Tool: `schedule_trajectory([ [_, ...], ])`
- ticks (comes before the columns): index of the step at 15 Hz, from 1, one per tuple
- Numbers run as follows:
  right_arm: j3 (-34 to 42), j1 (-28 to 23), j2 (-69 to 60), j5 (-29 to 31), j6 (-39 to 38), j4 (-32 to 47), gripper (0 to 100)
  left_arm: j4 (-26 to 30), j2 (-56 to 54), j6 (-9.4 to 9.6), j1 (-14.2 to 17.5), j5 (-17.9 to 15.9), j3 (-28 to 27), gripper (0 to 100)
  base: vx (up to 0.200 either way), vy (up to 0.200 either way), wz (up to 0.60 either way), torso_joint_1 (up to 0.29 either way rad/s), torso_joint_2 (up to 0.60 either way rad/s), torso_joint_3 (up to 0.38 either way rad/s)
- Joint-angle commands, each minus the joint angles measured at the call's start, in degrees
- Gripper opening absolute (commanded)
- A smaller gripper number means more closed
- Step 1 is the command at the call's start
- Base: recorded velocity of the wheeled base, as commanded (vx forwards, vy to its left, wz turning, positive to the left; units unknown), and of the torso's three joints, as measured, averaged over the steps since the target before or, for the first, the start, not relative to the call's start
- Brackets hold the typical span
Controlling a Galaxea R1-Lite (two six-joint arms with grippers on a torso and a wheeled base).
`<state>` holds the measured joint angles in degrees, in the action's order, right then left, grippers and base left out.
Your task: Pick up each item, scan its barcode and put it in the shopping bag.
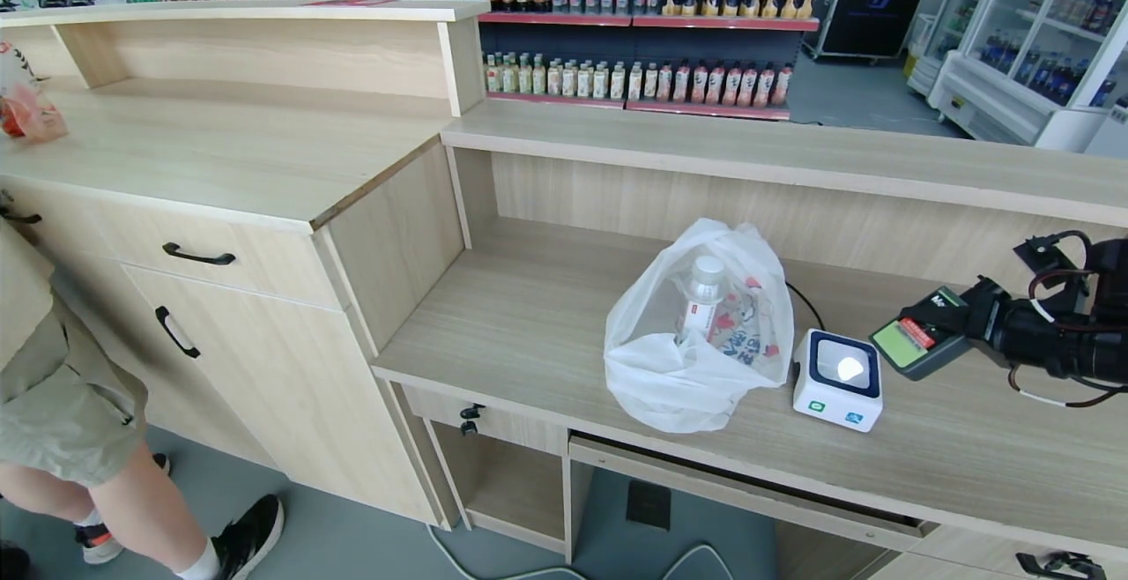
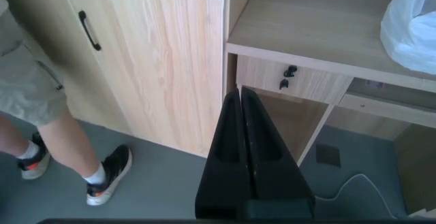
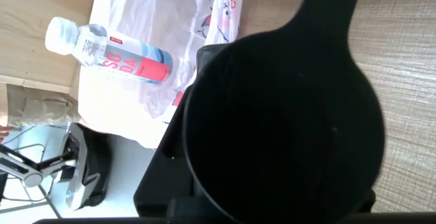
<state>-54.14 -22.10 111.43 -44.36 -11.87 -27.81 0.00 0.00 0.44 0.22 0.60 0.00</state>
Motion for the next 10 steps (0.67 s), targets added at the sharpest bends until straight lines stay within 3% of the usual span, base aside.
schedule_trajectory([
  [1, 0.00, 0.22, 0.71, -0.02, 0.01, -0.76, 0, 0.00, 0.00, 0.00, 0.04, 0.02, 0.00, 0, 0.000, 0.000, 0.00, 0.000, 0.00, 0.000],
  [10, 0.61, 0.92, 1.42, 0.06, -0.08, -2.25, 0, 0.00, 0.00, 0.00, 0.04, 0.02, 0.00, 0, 0.000, 0.000, 0.00, 0.000, 0.00, 0.000],
])
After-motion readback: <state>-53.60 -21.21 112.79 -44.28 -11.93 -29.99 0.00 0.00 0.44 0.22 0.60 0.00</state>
